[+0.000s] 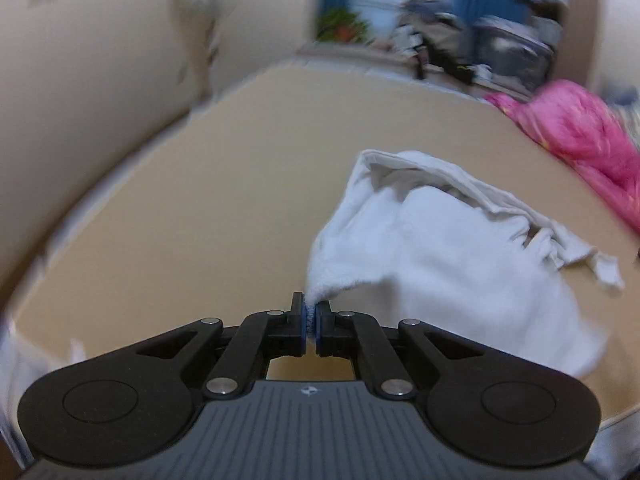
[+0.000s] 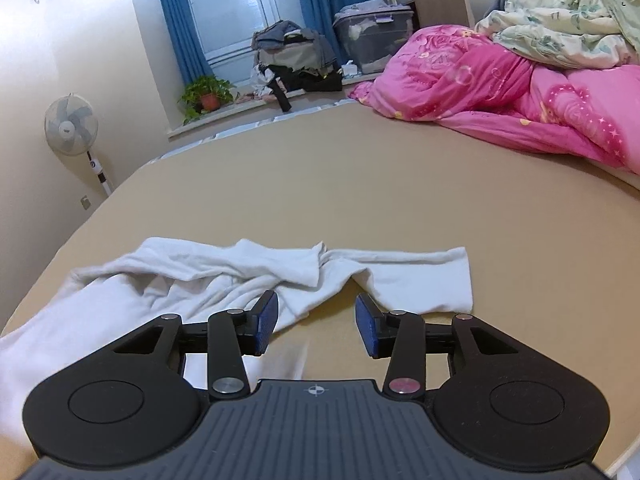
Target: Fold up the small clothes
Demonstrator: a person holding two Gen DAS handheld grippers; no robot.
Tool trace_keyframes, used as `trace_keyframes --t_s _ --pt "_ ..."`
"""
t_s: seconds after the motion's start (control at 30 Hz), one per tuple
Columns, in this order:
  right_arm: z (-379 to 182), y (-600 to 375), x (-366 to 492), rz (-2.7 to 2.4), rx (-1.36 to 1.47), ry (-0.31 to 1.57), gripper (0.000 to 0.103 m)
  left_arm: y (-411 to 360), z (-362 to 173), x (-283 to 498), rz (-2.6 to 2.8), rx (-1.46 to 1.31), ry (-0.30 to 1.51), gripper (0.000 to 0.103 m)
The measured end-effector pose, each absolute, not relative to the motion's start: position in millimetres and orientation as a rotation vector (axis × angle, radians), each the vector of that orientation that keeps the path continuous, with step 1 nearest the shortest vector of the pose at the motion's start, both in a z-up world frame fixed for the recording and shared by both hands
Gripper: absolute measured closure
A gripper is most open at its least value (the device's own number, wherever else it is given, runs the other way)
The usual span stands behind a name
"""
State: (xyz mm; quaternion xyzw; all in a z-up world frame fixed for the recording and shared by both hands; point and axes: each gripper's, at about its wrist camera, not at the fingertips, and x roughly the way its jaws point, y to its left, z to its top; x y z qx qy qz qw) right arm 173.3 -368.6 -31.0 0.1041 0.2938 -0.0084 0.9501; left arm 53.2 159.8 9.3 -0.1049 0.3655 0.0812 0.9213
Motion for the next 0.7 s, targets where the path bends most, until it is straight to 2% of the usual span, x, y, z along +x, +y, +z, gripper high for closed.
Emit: trace_keyframes --t_s 0.03,0.07,0.13,0.5,0.53,0.57,0.6,0.63,0.67,0.7 --pt "-34 -366 174 -0.012 0.216 0.611 0.058 170 12 51 0.144 -0.257 0.737 0.089" --pt "-37 -364 175 -0.003 0.222 0.627 0.058 173 15 49 0.144 -0.241 0.691 0.071" --pt "-46 -354 179 0.024 0.225 0.669 0.057 178 12 48 0.198 -0.179 0.624 0.042" --pt "-119 -298 200 0.065 0.091 1.042 0.054 219 -70 101 0.203 -0.269 0.916 0.045" --pt "-122 -296 198 0.06 0.076 1.046 0.054 216 -76 102 0.217 -0.251 0.939 0.049" --pt "-123 -292 195 0.06 0.051 1.038 0.054 215 -83 103 0.223 -0.242 0.974 0.058" --pt "-123 -288 192 0.063 0.02 1.029 0.055 214 -90 104 0.219 -0.24 1.003 0.062" --pt "-123 -284 188 0.07 -0.007 1.015 0.063 210 -93 103 0.219 -0.214 1.008 0.067" --pt "-122 -279 184 0.091 -0.025 1.003 0.083 202 -94 103 0.209 -0.162 0.993 0.091" --pt "-122 -278 178 0.116 -0.031 0.995 0.093 195 -94 102 0.178 -0.129 0.99 0.098"
